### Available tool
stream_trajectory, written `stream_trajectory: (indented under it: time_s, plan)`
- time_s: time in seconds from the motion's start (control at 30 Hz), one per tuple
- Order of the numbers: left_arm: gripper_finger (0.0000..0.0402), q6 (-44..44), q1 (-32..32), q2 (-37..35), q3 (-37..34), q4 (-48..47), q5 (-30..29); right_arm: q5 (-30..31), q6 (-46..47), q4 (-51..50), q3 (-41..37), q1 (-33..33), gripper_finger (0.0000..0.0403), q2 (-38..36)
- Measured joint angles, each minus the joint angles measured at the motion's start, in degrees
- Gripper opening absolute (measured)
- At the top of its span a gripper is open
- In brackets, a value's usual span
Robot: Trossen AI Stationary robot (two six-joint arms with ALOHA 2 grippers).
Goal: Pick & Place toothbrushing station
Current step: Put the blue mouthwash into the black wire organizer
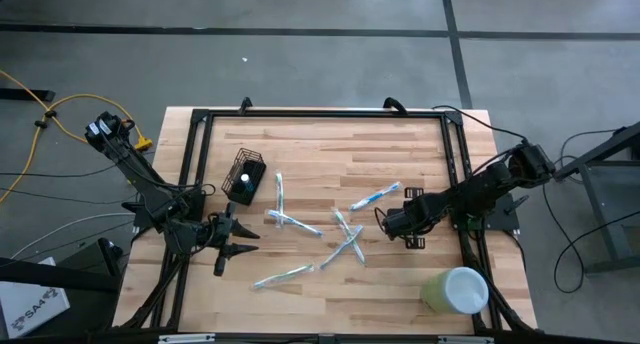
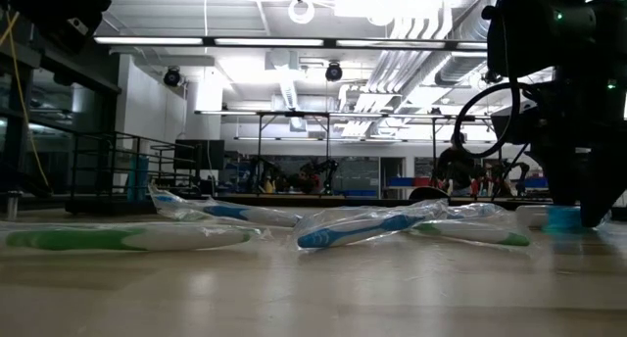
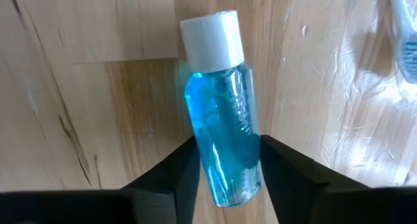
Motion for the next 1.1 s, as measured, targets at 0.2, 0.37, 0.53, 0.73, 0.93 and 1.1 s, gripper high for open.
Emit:
stream_trajectory:
  time_s: [0.2,0.37,0.53,0.73,0.93,1.1]
  plan:
    - [0.0127,0.0,0.0,0.0,0.0,0.0,0.0,-0.9,0.0,0.2,0.0,0.0,0.0121,0.0]
    - [0.0127,0.0,0.0,0.0,0.0,0.0,0.0,-1.1,0.0,0.4,0.0,0.0,0.0122,0.0]
    - [0.0127,0.0,0.0,0.0,0.0,0.0,0.0,-1.0,0.0,1.8,0.0,0.0,0.0119,0.0]
    - [0.0127,0.0,0.0,0.0,0.0,0.0,0.0,-1.0,0.9,3.1,0.0,0.1,0.0107,0.0]
    - [0.0127,0.0,0.0,0.0,0.0,0.0,0.0,-0.9,2.3,3.8,0.0,0.1,0.0106,0.0]
    - [0.0127,0.0,0.0,0.0,0.0,0.0,0.0,-0.9,2.8,3.9,0.0,0.2,0.0106,0.0]
